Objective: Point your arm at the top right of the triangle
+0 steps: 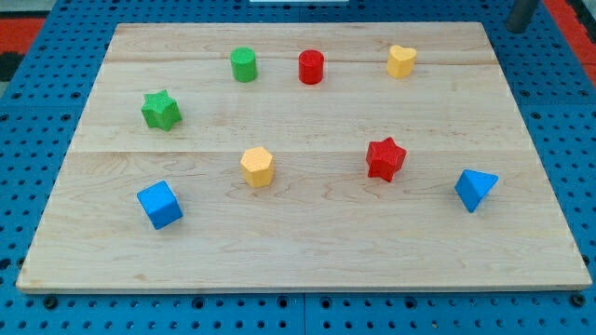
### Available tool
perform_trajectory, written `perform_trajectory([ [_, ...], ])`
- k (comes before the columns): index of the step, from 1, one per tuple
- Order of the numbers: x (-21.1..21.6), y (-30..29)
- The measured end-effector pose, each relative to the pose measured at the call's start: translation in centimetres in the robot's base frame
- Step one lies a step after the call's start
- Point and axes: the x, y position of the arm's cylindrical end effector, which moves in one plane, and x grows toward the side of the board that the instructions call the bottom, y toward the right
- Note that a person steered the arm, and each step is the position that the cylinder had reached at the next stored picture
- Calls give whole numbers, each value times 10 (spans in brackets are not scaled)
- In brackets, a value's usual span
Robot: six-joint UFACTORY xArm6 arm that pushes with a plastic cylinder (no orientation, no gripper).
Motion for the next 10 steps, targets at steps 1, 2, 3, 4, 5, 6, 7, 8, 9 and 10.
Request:
perform_trajectory([
  [1, 0, 0],
  [2, 0, 0],
  [3, 0, 0],
  [4, 0, -2],
  [5, -4, -2],
  [6, 17, 8],
  [7, 68, 9],
  [8, 134, 0],
  [9, 154, -104],
  [10, 129, -200],
])
